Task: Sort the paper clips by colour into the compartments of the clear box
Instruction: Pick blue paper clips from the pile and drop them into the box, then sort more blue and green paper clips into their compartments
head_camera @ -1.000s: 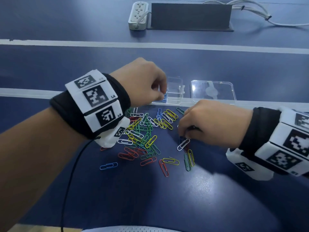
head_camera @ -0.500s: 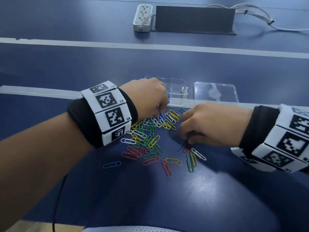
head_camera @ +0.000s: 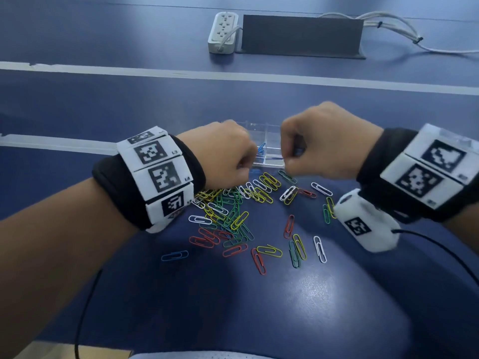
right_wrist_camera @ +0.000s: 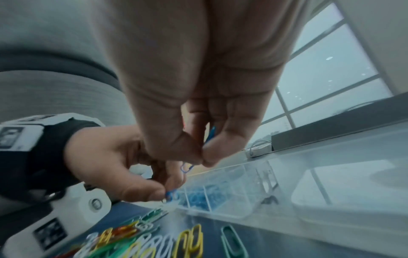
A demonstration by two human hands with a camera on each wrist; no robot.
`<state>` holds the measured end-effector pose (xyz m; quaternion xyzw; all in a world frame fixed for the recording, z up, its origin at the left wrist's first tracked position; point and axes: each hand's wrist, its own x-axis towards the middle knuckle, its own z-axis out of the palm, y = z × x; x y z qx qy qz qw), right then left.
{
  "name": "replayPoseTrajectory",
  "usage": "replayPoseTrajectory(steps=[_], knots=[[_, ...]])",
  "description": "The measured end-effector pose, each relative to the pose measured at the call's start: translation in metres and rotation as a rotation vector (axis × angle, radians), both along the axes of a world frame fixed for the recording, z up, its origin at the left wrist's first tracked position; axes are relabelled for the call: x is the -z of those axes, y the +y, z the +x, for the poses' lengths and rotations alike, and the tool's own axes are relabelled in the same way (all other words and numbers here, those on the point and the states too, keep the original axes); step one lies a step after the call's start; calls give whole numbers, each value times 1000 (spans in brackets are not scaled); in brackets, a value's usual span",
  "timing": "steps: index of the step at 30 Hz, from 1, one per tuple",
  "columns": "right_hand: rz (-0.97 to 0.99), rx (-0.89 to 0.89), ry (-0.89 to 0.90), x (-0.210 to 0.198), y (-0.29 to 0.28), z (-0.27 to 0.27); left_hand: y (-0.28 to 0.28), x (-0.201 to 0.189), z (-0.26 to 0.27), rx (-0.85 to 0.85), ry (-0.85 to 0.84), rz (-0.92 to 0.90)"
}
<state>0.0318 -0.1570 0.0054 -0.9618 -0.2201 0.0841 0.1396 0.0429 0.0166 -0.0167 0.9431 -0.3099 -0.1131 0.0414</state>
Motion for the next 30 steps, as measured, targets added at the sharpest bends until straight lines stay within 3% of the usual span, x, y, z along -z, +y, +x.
replayPoseTrajectory(steps=[7,15,22,30], knots=[[0,99,9,5,29,29,10,-15,14,-260,-122,-166],[20,94,-22,5,44,38,11,-9,20,-285,-73,-117],[40,80,-1,2,43,31,31,-18,16,-329,-25,-218],[-99,24,17,10,54,26,72,-19,-16,-274,162,21]])
